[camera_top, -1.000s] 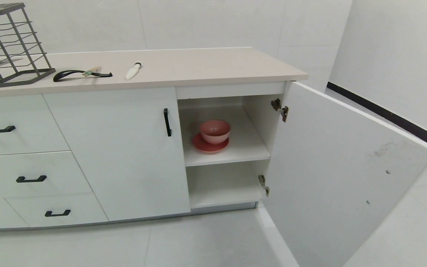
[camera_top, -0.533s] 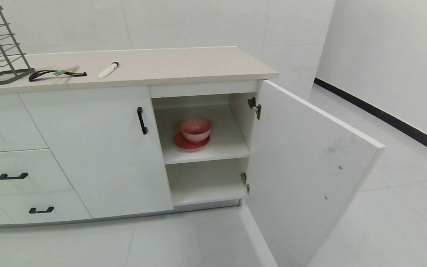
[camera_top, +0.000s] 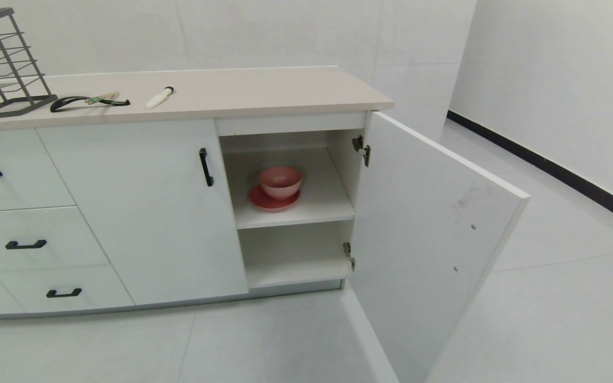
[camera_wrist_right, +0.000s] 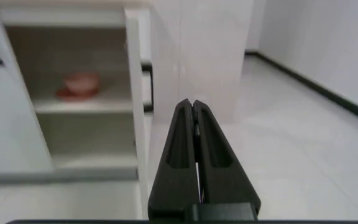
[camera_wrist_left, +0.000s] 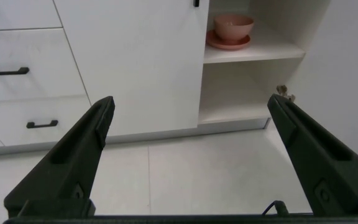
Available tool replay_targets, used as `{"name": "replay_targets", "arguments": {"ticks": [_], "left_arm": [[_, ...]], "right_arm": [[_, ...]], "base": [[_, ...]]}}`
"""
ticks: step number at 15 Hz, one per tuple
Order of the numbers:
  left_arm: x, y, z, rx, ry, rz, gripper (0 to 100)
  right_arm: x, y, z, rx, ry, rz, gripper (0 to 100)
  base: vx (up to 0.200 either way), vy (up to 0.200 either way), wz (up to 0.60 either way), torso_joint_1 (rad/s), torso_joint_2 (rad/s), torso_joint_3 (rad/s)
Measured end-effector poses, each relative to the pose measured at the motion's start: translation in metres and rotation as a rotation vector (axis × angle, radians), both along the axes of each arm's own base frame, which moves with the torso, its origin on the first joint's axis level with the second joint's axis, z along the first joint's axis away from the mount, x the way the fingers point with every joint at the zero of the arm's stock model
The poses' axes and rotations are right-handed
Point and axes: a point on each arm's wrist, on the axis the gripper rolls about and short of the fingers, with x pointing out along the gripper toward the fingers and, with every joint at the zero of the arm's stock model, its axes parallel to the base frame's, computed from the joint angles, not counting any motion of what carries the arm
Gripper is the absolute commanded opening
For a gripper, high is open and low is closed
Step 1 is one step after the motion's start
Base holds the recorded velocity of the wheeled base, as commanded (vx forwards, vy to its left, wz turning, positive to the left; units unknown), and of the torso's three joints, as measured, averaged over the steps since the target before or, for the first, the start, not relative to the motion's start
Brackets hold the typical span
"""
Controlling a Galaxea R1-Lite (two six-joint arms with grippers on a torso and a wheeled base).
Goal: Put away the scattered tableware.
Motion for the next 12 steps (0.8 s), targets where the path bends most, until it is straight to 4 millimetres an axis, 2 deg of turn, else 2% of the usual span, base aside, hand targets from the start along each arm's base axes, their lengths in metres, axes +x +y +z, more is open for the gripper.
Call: {"name": "replay_targets", "arguments": {"ticks": [2, 4, 5, 7, 9, 11, 12], "left_arm": [[0.0, 0.0, 0.0, 0.0, 0.0, 0.0, 100], [0.0, 0.0, 0.0, 0.0, 0.0, 0.0, 100], [0.0, 0.0, 0.0, 0.0, 0.0, 0.0, 100], [0.0, 0.0, 0.0, 0.0, 0.0, 0.0, 100], [0.0, 0.0, 0.0, 0.0, 0.0, 0.0, 100], [0.0, 0.0, 0.0, 0.0, 0.0, 0.0, 100], [0.0, 0.0, 0.0, 0.0, 0.0, 0.0, 100]], "right_arm": [[0.013, 0.0, 0.039, 0.02, 0.008, 0.062, 0], [0.045, 0.002, 0.067, 0.024, 0.083, 0.133, 0], [0.063, 0.004, 0.074, 0.012, 0.127, 0.175, 0], [0.1, 0.014, 0.084, -0.023, 0.211, 0.291, 0], [0.127, 0.023, 0.087, -0.04, 0.285, 0.34, 0], [0.149, 0.027, 0.086, -0.048, 0.345, 0.329, 0], [0.159, 0.025, 0.085, -0.065, 0.356, 0.296, 0]], "base": [[0.0, 0.0, 0.0, 0.0, 0.0, 0.0], [0.0, 0.0, 0.0, 0.0, 0.0, 0.0], [0.0, 0.0, 0.0, 0.0, 0.0, 0.0], [0.0, 0.0, 0.0, 0.0, 0.0, 0.0], [0.0, 0.0, 0.0, 0.0, 0.0, 0.0], [0.0, 0.0, 0.0, 0.0, 0.0, 0.0], [0.0, -0.2, 0.0, 0.007, 0.0, 0.002]]}}
